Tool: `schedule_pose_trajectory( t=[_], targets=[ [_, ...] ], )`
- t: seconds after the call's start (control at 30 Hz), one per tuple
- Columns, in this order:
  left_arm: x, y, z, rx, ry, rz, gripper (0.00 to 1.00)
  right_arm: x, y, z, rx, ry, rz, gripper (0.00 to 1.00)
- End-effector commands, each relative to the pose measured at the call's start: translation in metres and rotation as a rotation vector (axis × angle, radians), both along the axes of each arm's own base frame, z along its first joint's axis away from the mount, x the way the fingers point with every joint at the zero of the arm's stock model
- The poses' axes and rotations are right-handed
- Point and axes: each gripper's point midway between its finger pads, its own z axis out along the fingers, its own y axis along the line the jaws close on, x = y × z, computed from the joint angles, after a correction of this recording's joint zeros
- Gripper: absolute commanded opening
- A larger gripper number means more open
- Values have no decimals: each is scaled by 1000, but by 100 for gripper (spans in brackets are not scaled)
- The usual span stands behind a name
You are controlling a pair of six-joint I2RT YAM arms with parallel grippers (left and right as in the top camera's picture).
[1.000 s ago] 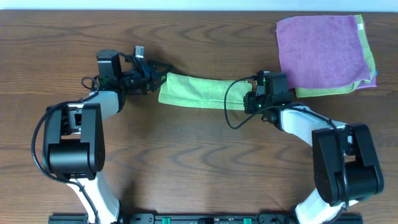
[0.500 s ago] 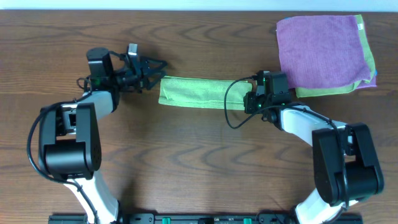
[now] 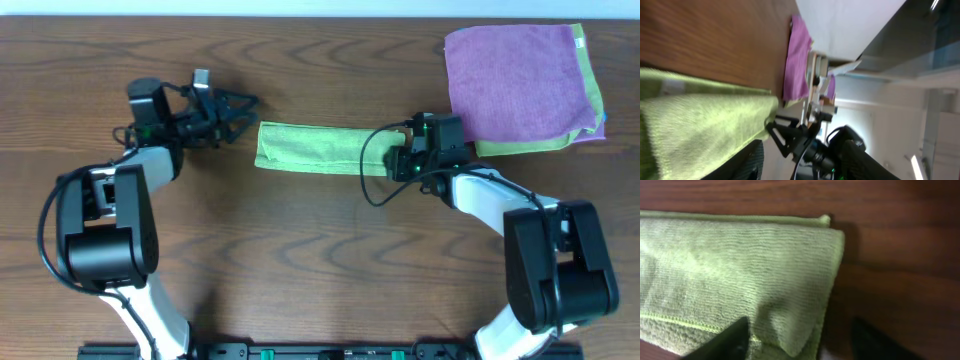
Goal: Fold the cloth
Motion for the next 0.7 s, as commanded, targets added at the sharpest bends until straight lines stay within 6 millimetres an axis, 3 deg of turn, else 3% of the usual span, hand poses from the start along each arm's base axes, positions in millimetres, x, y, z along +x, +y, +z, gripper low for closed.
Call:
schedule_pose_trajectory(
  t=[0.0,0.13,0.27,0.4,0.67],
  targets=[
    [-6,-19,7,36,-78,-58,44,-5,-11,-2,49,49,-98,83],
    [-12,-30,-19,127,-38,-55,20,-4,-7,10,110,40,-95,92],
    [-22,-33,-53,269,21,-41,6,-7,-2,13,191,77,-115,97],
    [-34,-28,-87,439,78,-38,5,-8,1,14,229,93,-122,99],
    [-45,-9,-123,679,147,-2,6,-13,12,16,273,110,-90,99]
  ],
)
